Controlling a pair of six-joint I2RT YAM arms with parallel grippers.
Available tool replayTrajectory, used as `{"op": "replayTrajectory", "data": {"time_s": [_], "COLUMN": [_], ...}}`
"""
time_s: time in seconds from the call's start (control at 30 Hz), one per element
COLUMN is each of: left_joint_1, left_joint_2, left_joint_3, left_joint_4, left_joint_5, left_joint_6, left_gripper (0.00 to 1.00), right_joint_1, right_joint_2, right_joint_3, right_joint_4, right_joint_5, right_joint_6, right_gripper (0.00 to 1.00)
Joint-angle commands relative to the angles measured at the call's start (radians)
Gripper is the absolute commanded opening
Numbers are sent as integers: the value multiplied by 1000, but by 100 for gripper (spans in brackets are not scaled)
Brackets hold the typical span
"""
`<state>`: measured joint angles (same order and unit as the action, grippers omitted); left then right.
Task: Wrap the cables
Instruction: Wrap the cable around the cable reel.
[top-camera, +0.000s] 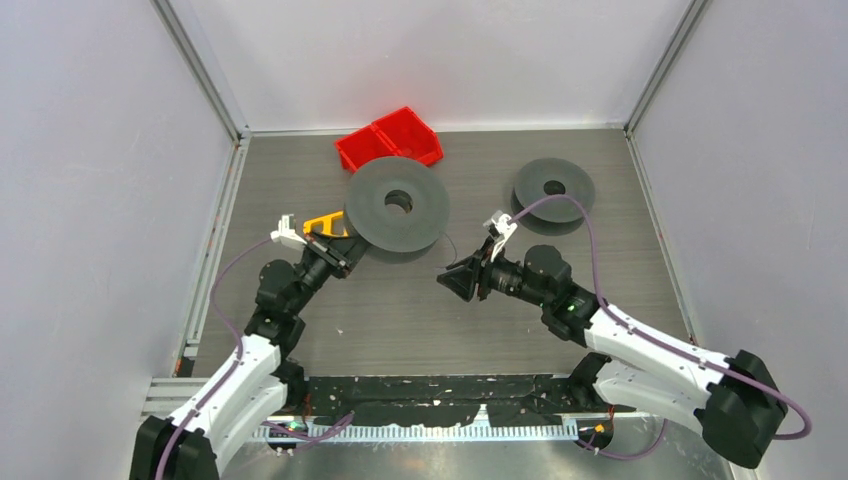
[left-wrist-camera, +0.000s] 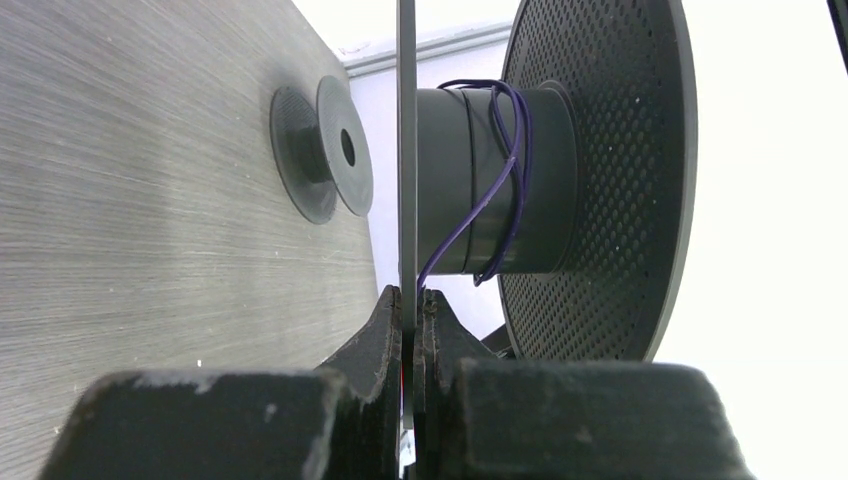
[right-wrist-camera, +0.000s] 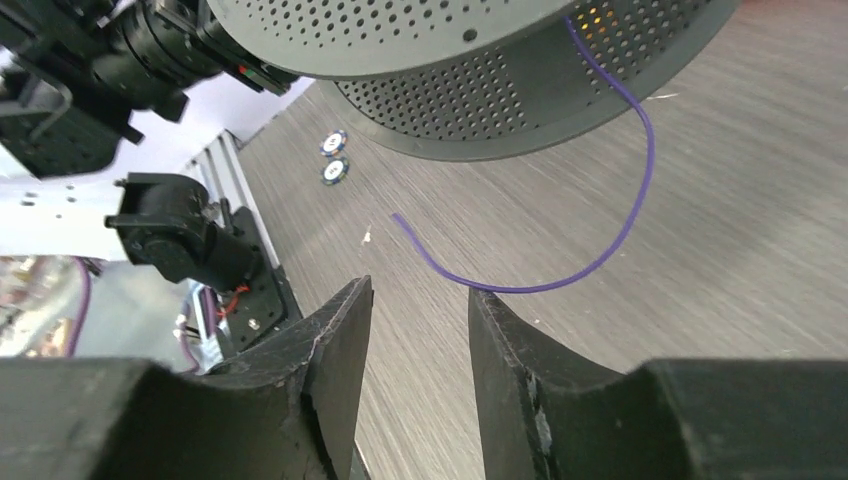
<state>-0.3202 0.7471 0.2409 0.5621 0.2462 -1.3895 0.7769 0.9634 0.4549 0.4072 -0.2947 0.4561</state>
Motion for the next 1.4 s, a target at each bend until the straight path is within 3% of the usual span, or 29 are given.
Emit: {"op": "replayTrajectory", "data": {"time_s": [0.0, 0.37, 0.5, 0.63, 0.7, 0.9, 1.13, 1.37], "left_joint_1": [11, 98, 123, 130, 130, 132, 132, 132], "left_joint_2": [-46, -26, -1, 5, 5, 10, 24, 37], "left_joint_3": [102, 190, 232, 275, 304, 352, 370, 389], "left_joint_4": [-25, -186, -231, -308, -376, -484, -545, -594], "left_joint_5": [101, 271, 351, 386, 398, 443, 493, 531], "left_joint_6": [41, 64, 71, 101, 130, 170, 201, 231], "left_gripper": [0, 0, 0, 0, 0, 0, 0, 0], "right_joint_1": [0, 9, 14, 21, 21, 93, 190, 238], "right_joint_2": [-81, -84, -140, -258, -259, -182, -133, -119], "right_joint_3": [128, 301, 250, 56, 10, 50, 130, 187], "right_joint_4": [-301, -625, -579, -388, -280, -391, -597, -720], "right_joint_5": [-7, -156, -140, -202, -162, -19, 193, 269], "right_joint_6": [-237, -458, -754, -1292, -1416, -1758, -1937, -2045], "right_gripper": [47, 53, 53, 53, 52, 52, 53, 54]}}
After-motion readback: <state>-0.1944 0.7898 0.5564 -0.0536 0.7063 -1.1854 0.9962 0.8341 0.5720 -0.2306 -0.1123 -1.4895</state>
